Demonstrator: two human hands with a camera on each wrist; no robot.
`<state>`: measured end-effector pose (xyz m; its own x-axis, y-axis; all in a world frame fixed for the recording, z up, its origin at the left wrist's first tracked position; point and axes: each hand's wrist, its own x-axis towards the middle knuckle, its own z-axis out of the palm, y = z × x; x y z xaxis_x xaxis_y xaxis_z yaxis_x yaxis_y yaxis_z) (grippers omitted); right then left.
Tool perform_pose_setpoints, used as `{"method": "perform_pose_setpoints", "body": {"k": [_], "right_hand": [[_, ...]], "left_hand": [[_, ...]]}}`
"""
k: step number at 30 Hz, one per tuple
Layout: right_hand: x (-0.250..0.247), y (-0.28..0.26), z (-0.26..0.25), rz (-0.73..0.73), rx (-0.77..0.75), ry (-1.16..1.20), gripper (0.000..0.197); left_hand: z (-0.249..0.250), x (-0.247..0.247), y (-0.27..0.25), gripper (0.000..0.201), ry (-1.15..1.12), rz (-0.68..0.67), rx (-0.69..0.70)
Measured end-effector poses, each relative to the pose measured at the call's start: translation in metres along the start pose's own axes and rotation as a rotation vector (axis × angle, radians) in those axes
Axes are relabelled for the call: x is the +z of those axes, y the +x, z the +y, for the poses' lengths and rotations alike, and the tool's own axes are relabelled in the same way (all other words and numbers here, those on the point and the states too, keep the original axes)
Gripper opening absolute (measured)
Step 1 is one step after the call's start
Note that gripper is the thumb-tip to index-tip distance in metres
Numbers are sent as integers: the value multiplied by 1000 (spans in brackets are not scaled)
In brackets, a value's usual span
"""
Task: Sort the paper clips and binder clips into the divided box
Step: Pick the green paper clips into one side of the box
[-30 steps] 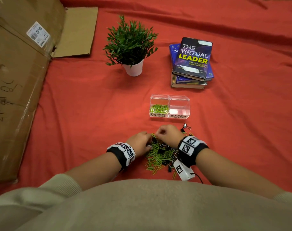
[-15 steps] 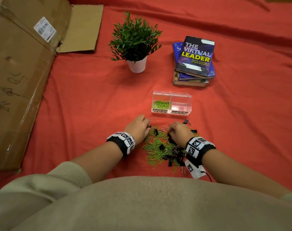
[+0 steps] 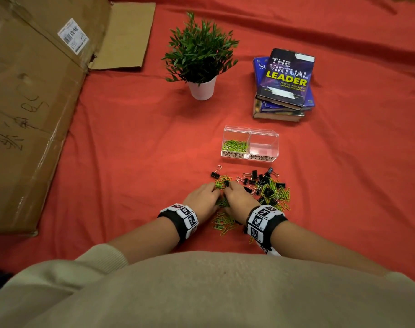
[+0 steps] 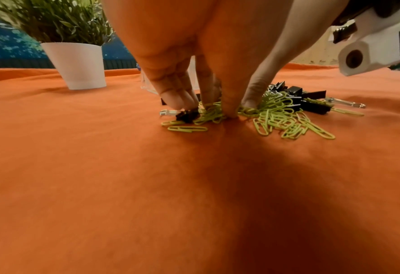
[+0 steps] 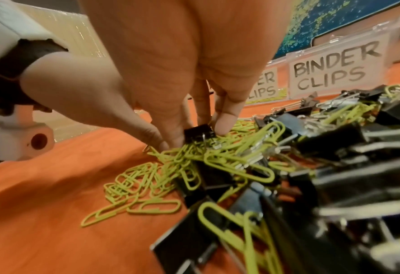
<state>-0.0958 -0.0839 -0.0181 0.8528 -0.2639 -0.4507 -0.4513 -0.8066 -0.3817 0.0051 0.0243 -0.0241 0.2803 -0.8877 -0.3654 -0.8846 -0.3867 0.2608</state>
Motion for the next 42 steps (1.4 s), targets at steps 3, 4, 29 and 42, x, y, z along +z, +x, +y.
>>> {"method": "perform_pose_setpoints", "body": {"k": [3,4,29,42], "right_hand": [[-1,1,1,-13,3,23,31],[-2,1,2,-17,8,34,28],[-129,81,42,288,310,640,14],[-84,44,41,250,149,241,19]], "left_hand": [[4,-5,1,30,66,-2,35],[5,-7,2,28,78,-6,39],[-3,-19,20,22,-236,-79,-52],[-6,-104,99,12,-516,209,-173]]}}
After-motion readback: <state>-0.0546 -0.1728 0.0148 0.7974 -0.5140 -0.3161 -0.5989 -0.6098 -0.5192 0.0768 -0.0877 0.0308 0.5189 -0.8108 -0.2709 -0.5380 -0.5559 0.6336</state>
